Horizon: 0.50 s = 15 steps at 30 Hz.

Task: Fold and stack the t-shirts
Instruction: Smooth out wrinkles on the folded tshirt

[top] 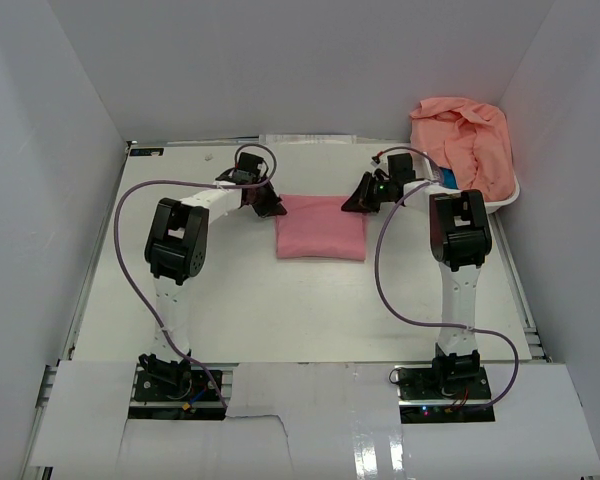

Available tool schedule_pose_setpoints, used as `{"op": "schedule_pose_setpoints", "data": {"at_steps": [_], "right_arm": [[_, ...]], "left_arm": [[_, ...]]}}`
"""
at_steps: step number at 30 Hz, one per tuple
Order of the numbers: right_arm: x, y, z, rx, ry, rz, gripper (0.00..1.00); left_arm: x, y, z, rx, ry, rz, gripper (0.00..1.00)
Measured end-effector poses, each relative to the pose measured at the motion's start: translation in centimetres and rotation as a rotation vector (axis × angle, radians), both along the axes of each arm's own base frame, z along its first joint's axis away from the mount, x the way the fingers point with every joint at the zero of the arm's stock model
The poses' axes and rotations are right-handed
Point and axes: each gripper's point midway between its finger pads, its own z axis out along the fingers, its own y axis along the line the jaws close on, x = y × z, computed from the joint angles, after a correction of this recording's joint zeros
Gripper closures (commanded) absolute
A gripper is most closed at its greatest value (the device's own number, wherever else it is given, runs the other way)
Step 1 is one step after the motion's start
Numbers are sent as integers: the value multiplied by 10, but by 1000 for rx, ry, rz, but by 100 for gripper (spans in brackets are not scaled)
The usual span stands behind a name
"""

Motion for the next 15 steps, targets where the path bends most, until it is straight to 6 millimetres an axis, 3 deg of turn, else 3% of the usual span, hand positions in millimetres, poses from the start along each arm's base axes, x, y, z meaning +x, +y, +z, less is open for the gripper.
{"op": "schedule_pose_setpoints", "data": {"at_steps": [5,11,15], "right_arm": [[3,1,7,7,-10,5,92],[27,3,44,29,-104,15,92],[12,8,69,56,-138,44,92]], "left_arm": [[3,5,3,24,-1,13,100],[20,5,33,39,-56,15,100],[13,5,54,36,-71,-3,100]]}}
